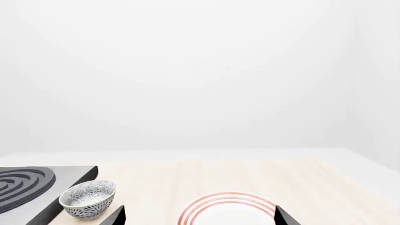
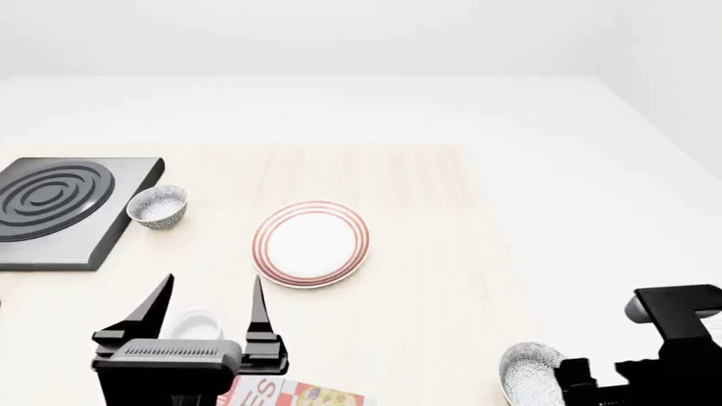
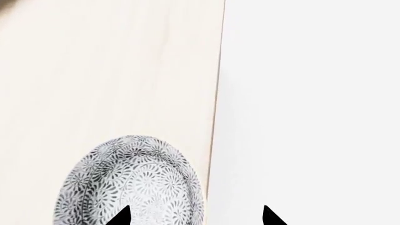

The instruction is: Pick the akita bowl next to the cookies box and place it on the plate.

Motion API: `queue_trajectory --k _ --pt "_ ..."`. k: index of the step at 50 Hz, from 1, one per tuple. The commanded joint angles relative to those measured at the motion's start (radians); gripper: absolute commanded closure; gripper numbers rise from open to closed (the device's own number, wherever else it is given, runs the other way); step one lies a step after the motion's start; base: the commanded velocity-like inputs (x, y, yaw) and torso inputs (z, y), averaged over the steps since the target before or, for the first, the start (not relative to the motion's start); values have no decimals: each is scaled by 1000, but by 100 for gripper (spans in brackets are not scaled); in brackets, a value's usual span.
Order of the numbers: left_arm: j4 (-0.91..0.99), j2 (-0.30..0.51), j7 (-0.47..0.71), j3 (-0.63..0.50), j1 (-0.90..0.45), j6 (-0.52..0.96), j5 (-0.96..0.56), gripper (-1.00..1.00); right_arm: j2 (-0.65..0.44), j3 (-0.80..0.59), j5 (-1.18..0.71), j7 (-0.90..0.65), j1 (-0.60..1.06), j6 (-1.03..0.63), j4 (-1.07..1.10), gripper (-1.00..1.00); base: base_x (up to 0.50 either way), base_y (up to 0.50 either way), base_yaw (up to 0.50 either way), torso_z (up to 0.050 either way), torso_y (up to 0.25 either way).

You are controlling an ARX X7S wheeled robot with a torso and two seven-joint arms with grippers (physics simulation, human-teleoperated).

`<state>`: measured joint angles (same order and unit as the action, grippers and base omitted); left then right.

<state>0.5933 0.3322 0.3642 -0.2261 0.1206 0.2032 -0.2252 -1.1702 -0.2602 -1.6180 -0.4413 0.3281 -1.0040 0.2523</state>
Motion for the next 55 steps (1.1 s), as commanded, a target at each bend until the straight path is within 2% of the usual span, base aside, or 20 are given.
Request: queue_trajectory --k 1,36,37,55 --pt "7 5 5 1 0 4 -5 -100 44 -35 52 24 22 -3 -39 -100 0 0 0 0 0" --pt "5 14 20 -5 -2 1 -9 -100 118 -84 152 87 -24 53 -105 -100 0 0 0 0 0" --pt "5 14 20 -6 -1 1 -9 -100 116 -84 152 88 -23 53 -102 100 0 0 0 0 0" --pt "12 19 25 -12 -1 2 -12 -100 114 -83 152 91 -31 61 -91 100 0 0 0 0 0"
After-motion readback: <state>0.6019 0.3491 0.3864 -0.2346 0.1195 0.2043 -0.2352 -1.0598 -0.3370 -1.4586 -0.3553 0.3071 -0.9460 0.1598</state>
